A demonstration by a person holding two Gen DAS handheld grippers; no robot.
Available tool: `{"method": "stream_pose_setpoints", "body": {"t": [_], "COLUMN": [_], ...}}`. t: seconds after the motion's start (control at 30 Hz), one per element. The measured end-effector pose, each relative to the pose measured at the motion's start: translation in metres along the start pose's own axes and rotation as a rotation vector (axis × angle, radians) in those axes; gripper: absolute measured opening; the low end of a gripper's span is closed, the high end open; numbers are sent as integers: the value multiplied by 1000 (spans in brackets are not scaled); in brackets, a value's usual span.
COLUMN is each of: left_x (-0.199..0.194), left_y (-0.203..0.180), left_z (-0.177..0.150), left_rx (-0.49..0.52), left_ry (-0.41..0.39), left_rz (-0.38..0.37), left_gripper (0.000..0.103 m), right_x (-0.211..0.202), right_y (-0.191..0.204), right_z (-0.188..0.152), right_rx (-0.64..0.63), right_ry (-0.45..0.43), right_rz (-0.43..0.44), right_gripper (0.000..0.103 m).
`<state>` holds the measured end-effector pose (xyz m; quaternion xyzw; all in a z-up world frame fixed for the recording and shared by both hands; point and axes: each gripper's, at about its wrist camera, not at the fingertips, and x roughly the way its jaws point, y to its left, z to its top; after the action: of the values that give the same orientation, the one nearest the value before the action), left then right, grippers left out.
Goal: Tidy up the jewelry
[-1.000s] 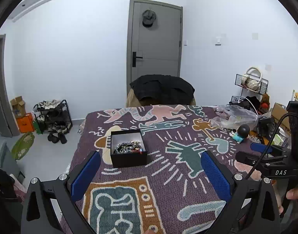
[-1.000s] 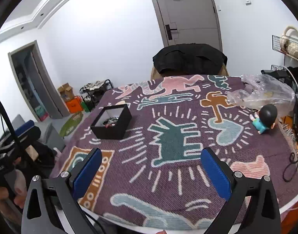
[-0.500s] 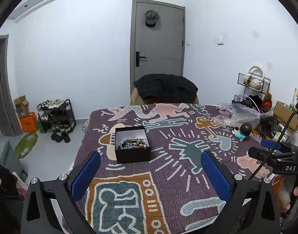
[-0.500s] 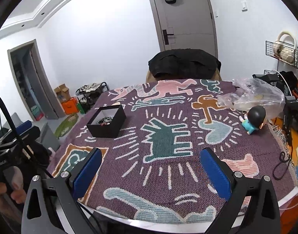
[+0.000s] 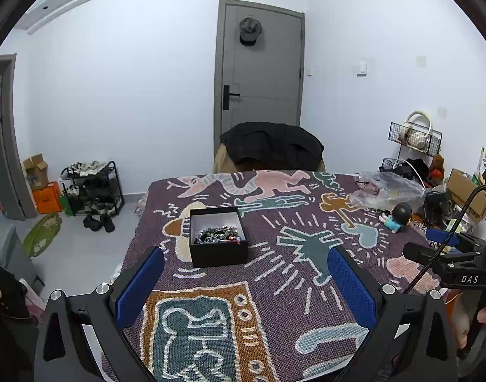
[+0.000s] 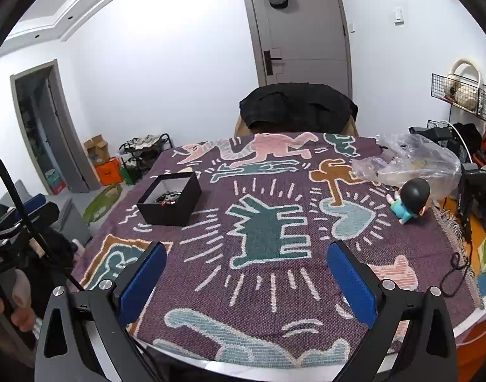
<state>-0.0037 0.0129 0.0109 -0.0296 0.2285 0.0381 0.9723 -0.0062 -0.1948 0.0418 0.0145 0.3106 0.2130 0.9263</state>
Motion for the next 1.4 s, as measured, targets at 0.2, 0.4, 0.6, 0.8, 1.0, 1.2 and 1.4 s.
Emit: {"method": "stream_pose_setpoints", "body": {"t": [0.2, 0.4, 0.6, 0.8, 1.0, 1.2, 1.4], "left_x": [1, 2, 3, 3, 2, 2, 2], "left_y": [0, -1, -2, -3, -2, -3, -3], "left_z": [-1, -3, -3, -3, -2, -3, -2], "left_rx": [0, 1, -2, 3, 6, 5, 8], "left_ry": [1, 6, 6, 5, 4, 5, 4], "left_rz": [-9, -12, -13, -12, -13, -13, -9], "left_gripper": [103, 103, 103, 103, 103, 103, 103], "right_x": [1, 3, 3, 3, 1, 2, 2], "right_y": [-1, 0, 0, 0, 0, 3, 2], "right_z": [0, -1, -2, -3, -2, -2, -3], "right_rx": [5, 8, 19, 20, 22, 12, 12], "right_ry": [0, 6, 7, 5, 2, 1, 1], "right_rz": [-4, 2, 0, 2, 2, 2, 0], "right_gripper": [101, 101, 101, 101, 101, 101, 101]}}
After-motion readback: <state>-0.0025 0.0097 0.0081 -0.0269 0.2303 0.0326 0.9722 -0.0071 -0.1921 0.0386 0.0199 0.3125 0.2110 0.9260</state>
